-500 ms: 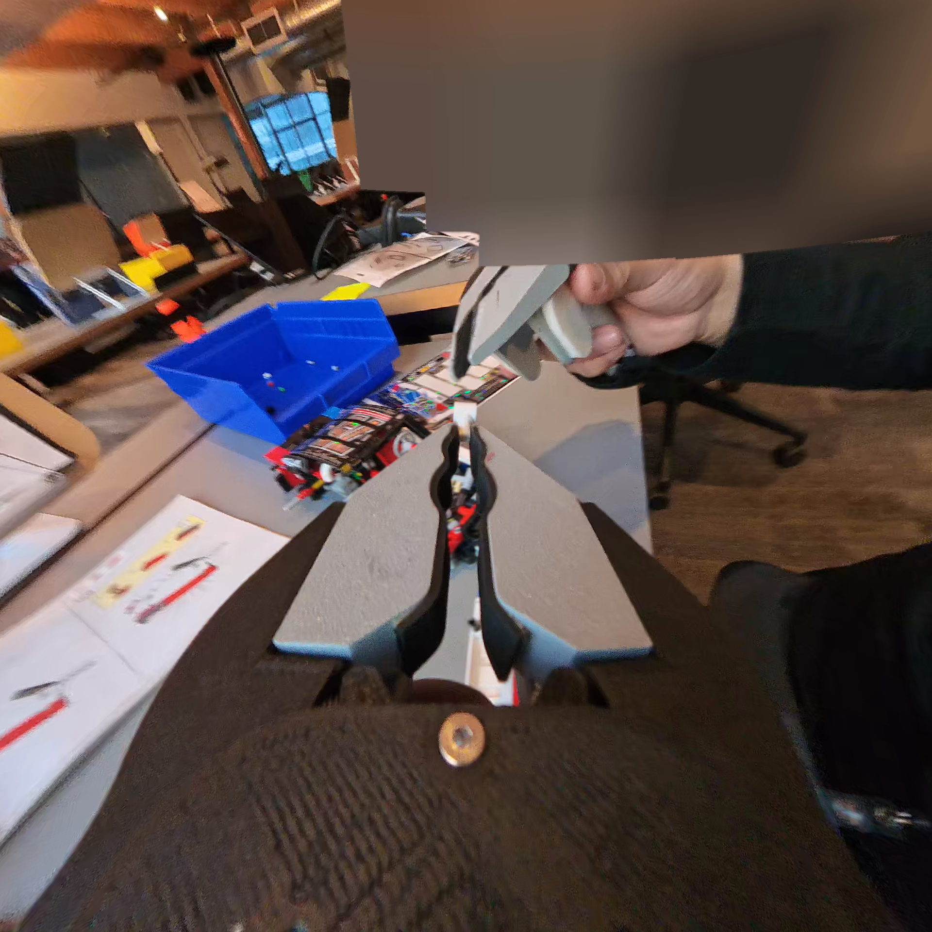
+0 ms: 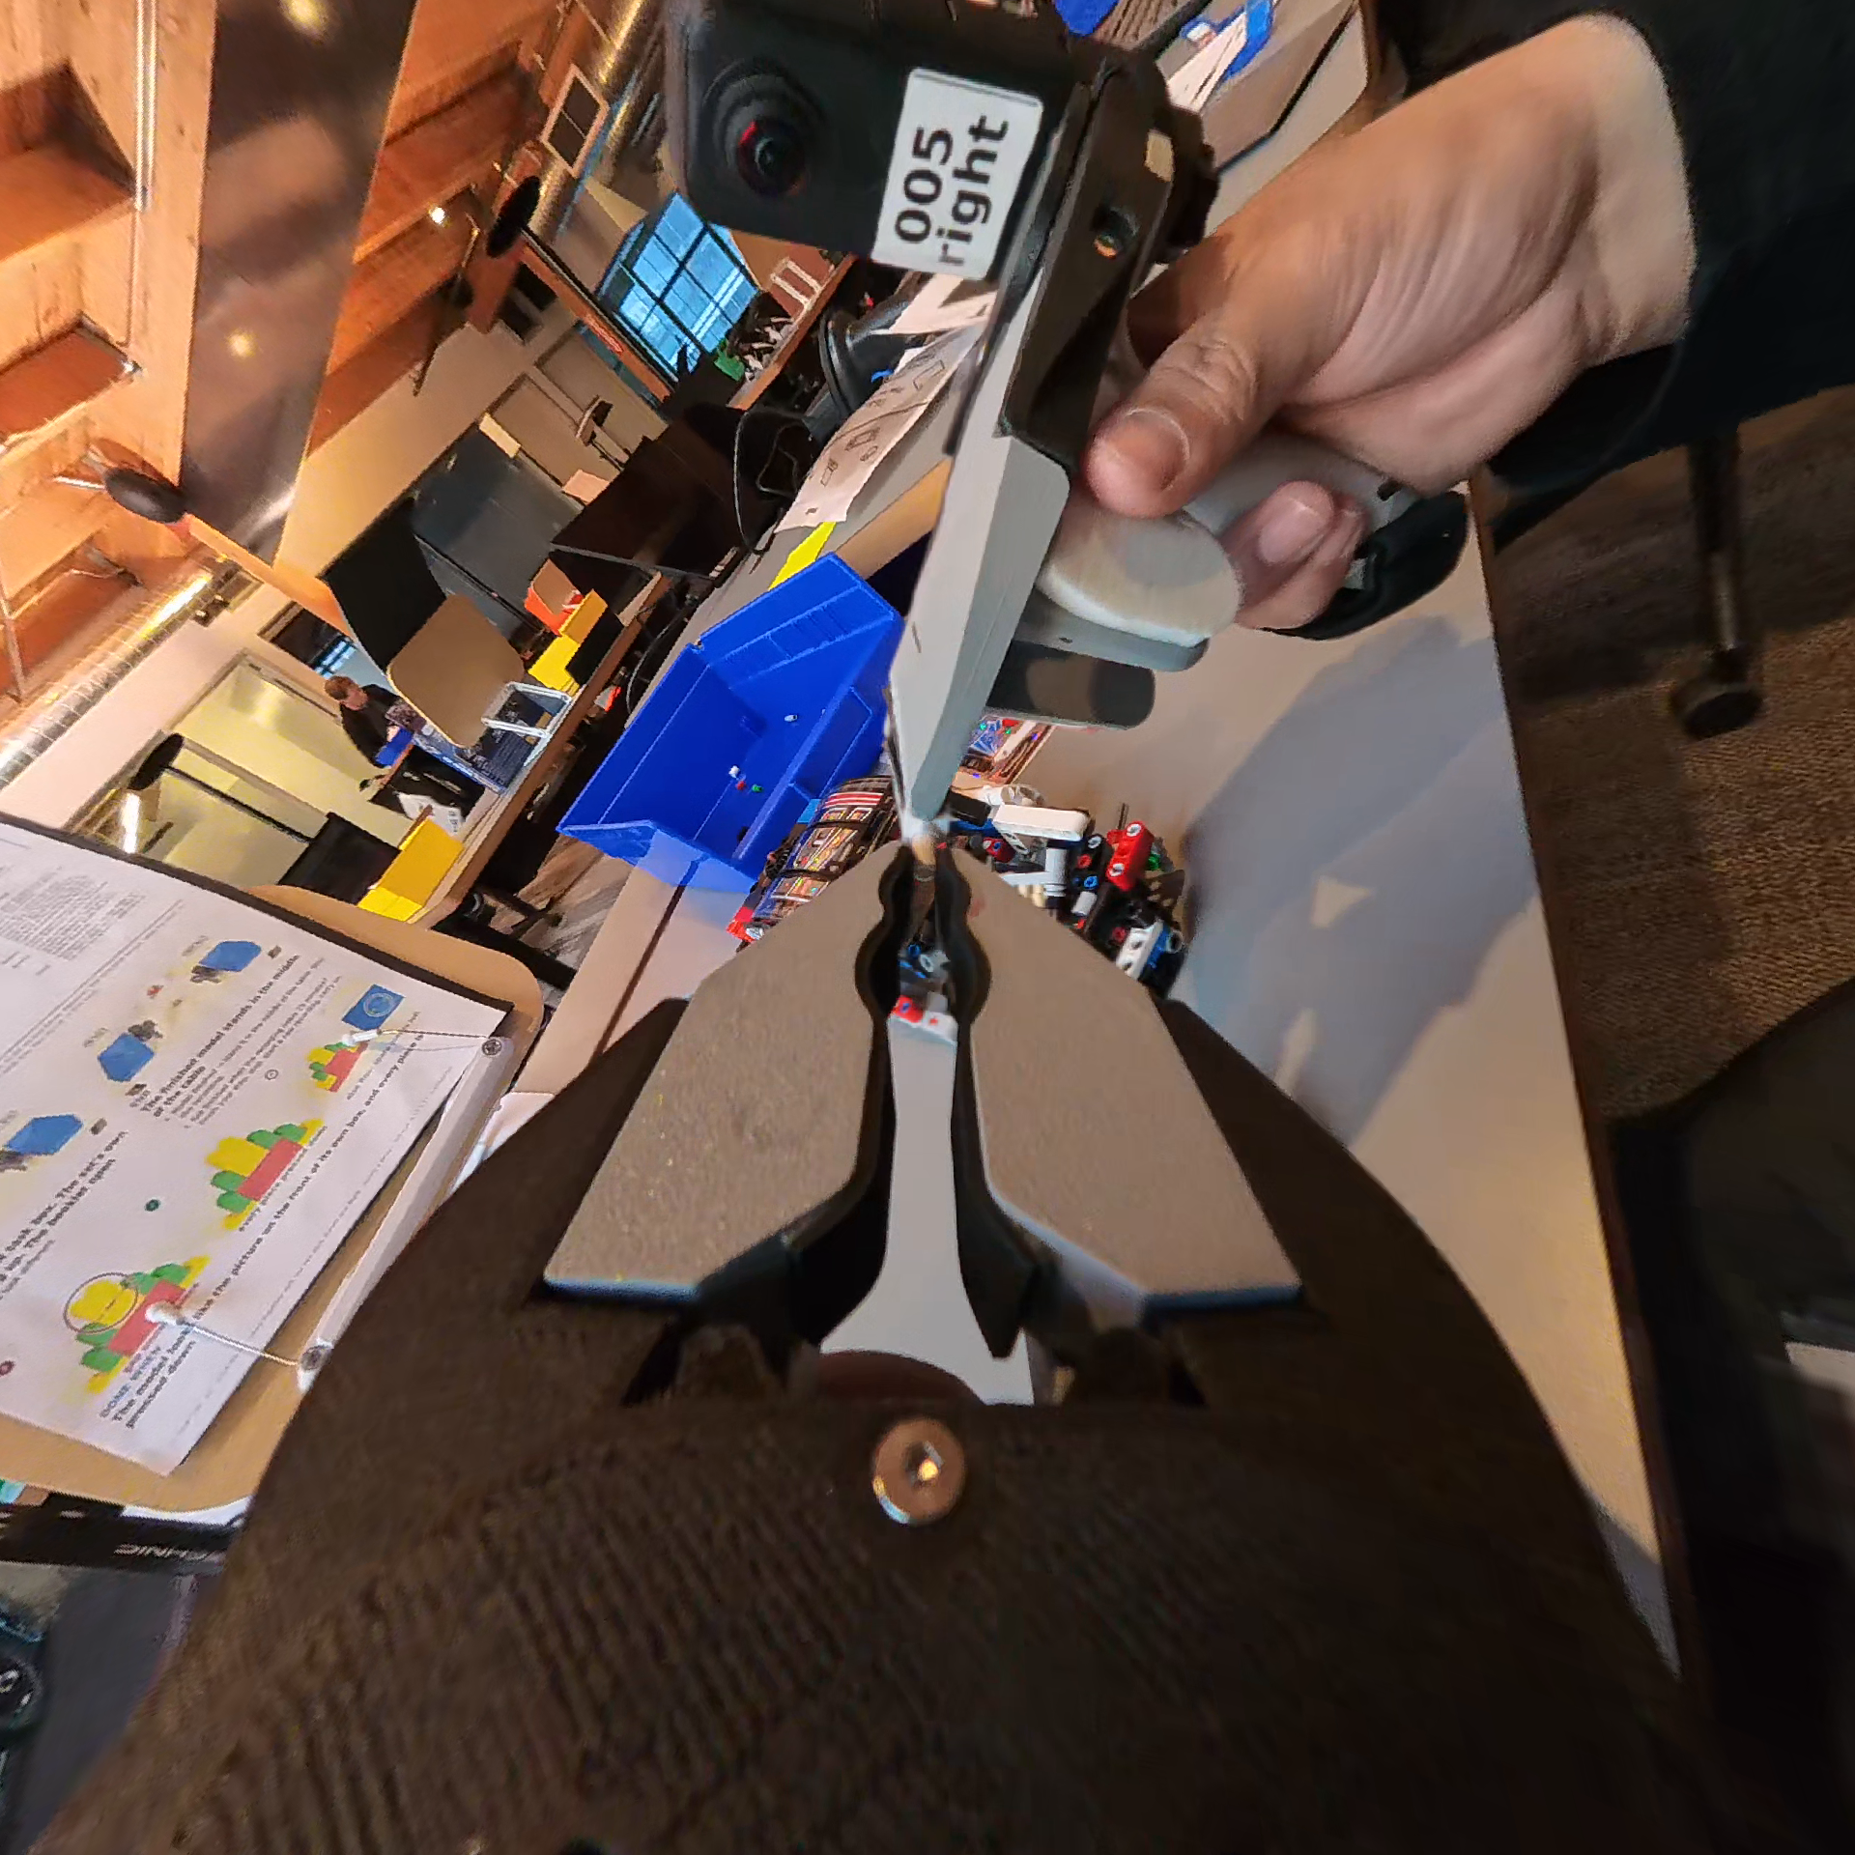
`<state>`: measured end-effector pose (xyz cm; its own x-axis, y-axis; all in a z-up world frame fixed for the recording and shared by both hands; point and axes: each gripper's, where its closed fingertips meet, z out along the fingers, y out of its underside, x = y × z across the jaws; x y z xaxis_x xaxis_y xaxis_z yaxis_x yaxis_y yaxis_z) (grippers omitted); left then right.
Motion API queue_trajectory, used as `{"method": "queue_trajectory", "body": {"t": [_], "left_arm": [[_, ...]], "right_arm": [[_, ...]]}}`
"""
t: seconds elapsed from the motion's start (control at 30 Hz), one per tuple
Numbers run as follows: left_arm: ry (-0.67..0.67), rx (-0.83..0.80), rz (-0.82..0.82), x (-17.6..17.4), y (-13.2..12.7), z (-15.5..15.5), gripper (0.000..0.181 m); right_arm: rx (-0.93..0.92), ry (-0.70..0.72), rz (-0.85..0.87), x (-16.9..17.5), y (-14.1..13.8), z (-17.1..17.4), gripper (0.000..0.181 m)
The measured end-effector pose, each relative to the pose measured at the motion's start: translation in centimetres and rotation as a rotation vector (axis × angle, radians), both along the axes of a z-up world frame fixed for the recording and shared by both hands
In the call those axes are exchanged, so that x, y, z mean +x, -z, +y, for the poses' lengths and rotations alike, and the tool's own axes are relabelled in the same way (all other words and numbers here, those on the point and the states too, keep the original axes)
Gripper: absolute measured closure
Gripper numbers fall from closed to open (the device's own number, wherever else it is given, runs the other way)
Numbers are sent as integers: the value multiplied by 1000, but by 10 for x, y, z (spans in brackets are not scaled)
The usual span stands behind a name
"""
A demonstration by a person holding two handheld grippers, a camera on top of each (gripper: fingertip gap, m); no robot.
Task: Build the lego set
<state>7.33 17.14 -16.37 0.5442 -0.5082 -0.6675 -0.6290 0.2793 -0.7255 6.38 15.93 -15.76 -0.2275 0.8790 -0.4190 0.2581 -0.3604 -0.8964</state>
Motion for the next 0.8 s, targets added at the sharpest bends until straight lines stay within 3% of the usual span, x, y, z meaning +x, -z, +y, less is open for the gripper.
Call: {"method": "queue_trajectory", "body": {"t": [0.23,0.6,0.8], "left_arm": [[-40,28,19,-3,1,14,181],[3,-10,-2,5,11,12,181],[-9,-66,-37,11,17,18,181]], "right_arm": [[68,51,9,1,6,12,181],[-26,34,14,4,11,12,179],[-19,130,32,11,18,19,179]]}}
